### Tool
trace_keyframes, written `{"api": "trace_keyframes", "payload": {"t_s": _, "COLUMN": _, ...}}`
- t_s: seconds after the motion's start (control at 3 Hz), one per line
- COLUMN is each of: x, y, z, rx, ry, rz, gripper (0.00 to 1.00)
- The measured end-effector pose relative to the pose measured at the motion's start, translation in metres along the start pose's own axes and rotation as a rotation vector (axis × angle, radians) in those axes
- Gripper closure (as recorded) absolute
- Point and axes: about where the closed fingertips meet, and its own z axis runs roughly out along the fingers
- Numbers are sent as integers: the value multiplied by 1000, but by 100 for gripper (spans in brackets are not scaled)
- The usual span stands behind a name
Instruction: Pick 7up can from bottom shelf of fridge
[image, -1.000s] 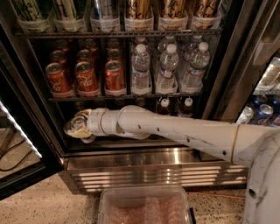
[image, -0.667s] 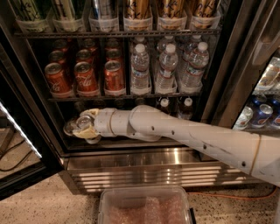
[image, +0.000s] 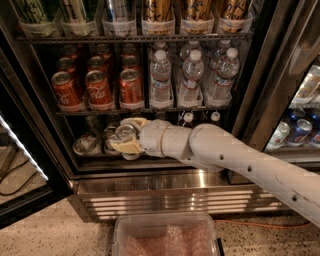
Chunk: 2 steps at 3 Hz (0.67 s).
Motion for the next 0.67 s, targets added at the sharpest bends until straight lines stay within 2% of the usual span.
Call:
{"api": "trace_keyframes", "payload": {"t_s": 0.33, "x": -8, "y": -31, "z": -41, "rx": 74, "ry": -8, "rz": 35, "gripper": 100}}
{"api": "trace_keyframes", "payload": {"t_s": 0.67, "x": -6, "y": -33, "z": -46, "rx": 82, "ry": -7, "rz": 37, "gripper": 100}}
